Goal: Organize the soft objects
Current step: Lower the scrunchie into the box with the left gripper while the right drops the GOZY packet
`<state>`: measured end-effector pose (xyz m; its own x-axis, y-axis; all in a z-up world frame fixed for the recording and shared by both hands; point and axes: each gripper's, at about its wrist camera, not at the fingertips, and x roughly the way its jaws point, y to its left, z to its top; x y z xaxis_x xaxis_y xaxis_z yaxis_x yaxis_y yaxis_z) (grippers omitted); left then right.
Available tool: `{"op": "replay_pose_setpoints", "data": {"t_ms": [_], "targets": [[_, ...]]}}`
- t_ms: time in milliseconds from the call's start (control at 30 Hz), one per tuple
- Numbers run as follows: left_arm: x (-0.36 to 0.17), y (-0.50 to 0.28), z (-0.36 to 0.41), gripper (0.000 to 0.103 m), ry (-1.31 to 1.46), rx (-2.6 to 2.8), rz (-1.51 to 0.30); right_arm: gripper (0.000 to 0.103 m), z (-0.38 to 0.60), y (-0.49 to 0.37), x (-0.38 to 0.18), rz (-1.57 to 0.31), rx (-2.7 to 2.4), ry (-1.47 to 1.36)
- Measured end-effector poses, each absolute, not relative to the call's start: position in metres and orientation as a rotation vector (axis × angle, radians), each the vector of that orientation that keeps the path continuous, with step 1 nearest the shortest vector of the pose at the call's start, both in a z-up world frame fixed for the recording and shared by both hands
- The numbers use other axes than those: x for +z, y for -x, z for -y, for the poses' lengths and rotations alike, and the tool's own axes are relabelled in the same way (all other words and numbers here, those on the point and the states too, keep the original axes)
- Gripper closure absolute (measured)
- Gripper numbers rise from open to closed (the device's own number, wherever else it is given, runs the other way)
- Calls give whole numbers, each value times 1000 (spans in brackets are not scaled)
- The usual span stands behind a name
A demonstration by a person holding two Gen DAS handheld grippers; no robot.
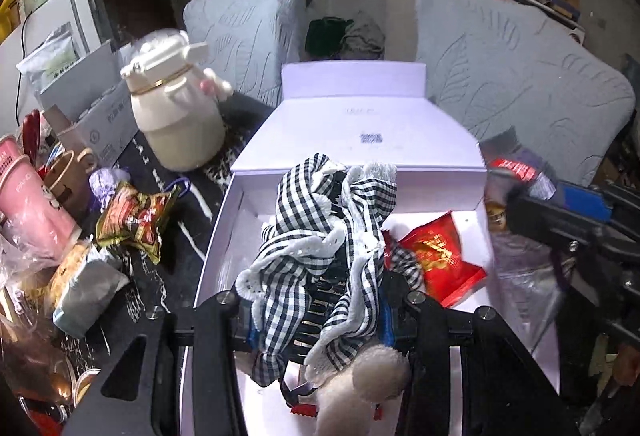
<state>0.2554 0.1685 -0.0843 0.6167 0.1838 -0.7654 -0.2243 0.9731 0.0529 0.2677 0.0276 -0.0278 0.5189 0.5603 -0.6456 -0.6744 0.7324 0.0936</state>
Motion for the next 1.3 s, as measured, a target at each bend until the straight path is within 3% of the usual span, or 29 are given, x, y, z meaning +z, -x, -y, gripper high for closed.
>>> {"op": "replay_pose_setpoints", "data": {"t_ms": [700,867,1033,1167,1300], "targets": [[-104,-269,-172,51,13,288,-974,73,-56,-291,-53,-807,731,282],[-104,-270,-171,39,7,288,-978,71,-58,-292,-54,-821,722,301],[-103,-271,-172,36,6,299,-980,70,-57,-295,-55,-853,707,283],[-101,-272,-171,36,22,307,-982,56,-56,-294,-55,-880,706,289],[-94,-271,-167,36,42,301,-967,55,-54,-286,-47,-863,699,315]]}}
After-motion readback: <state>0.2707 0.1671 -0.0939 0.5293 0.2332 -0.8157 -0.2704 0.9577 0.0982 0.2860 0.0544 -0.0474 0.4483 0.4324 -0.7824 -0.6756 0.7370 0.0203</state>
